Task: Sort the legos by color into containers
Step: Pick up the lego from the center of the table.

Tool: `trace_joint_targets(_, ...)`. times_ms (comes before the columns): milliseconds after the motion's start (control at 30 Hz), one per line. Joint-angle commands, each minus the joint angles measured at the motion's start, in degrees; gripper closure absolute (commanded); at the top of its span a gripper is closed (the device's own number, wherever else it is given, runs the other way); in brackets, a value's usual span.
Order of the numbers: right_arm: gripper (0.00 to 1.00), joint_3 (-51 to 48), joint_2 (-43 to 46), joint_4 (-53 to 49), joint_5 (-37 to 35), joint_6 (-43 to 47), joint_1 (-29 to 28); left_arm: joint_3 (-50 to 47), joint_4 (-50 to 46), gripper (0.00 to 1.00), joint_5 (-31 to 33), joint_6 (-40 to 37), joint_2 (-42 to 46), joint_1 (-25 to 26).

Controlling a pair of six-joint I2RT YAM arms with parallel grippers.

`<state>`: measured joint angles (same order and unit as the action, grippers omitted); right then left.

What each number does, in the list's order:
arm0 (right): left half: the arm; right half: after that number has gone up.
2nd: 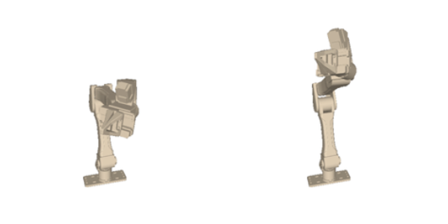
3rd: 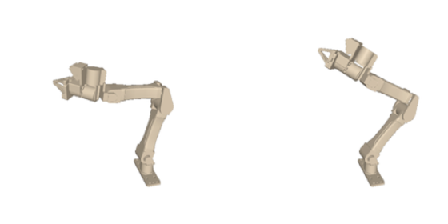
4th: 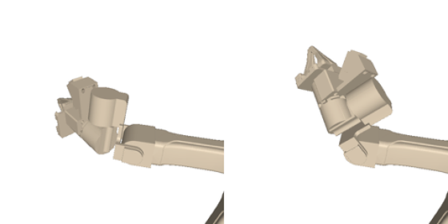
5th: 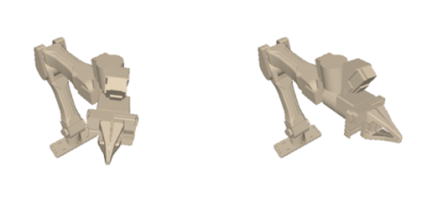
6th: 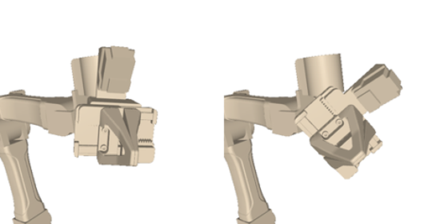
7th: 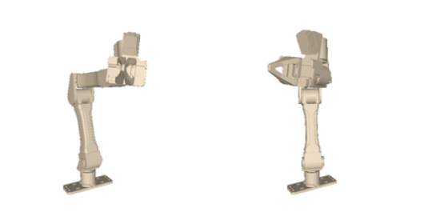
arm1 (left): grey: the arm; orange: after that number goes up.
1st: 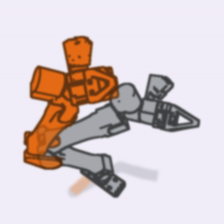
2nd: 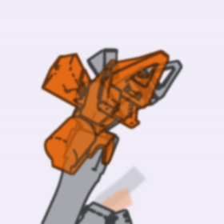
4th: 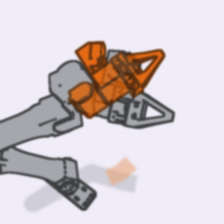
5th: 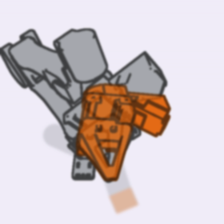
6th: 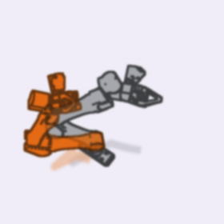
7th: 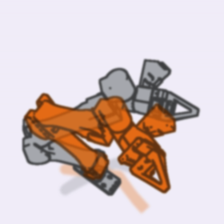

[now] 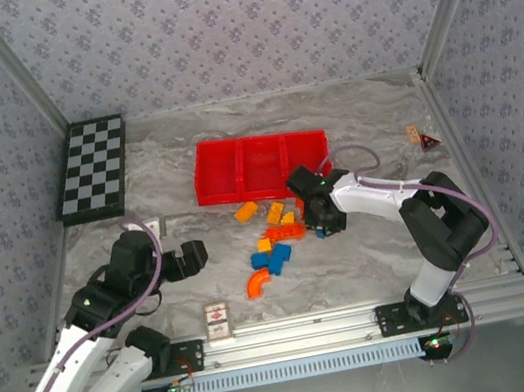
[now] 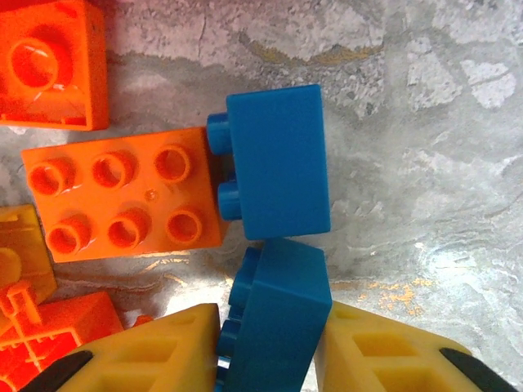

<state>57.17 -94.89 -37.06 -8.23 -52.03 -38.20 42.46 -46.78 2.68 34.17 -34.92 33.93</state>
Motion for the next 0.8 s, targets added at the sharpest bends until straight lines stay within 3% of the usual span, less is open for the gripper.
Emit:
trace_joint_targets(0,0.66,-1.06,-0.83,-1.88,-0.92,0.70,-0.40,-0.36,-1.28,0.00,1.45,0.80,0.46,0.73)
trace_joint_targets(267,0.71,-0.95,-0.86,-2.32,-0.90,2.49,-0.48,-0.45,-1.38,0.00,2.46,1.12,0.21,1.72)
trace_joint_targets(500,0.85,1.22,1.42,-4.63,-0.90,5.91,-0.82,-0.36,-1.93,0.00,3.95,1.75,0.20,2.49)
trace_joint_targets(767,0.87,7.87,8.54,-10.04,-1.84,9.09,-1.66,0.29,-3.46,0.00,5.69,2.47,-1.24,2.96)
